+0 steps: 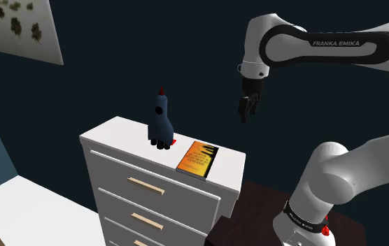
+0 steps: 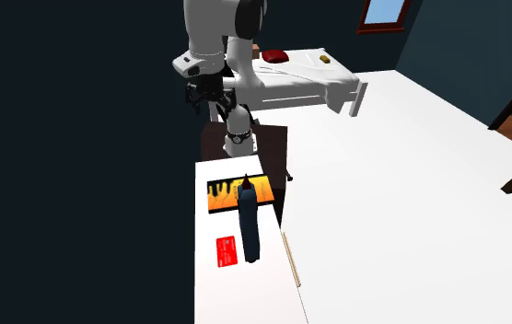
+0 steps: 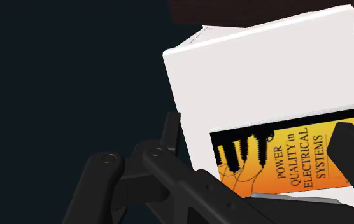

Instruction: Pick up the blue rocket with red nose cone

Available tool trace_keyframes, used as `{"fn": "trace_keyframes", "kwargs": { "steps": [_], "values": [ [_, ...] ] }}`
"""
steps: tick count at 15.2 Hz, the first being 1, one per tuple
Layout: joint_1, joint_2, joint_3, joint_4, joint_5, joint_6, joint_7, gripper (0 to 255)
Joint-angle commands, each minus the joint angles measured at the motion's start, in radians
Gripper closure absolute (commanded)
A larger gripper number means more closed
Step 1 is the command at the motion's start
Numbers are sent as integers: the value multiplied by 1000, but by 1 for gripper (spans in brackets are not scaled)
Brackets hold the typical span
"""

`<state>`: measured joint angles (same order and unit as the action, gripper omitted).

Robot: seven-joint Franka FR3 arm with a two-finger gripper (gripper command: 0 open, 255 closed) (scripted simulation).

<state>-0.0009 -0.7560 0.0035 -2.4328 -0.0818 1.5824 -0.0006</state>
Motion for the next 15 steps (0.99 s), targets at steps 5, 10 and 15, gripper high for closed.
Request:
{"fn": "trace_keyframes", "kwargs": {
  "steps": [5, 10, 15],
  "values": [
    [27, 61, -5, -31, 26, 190, -18, 0],
    [65, 160, -10, -41, 62, 421, -49, 0],
    [106, 276, -13, -19, 105, 639, -91, 0]
  ]
}}
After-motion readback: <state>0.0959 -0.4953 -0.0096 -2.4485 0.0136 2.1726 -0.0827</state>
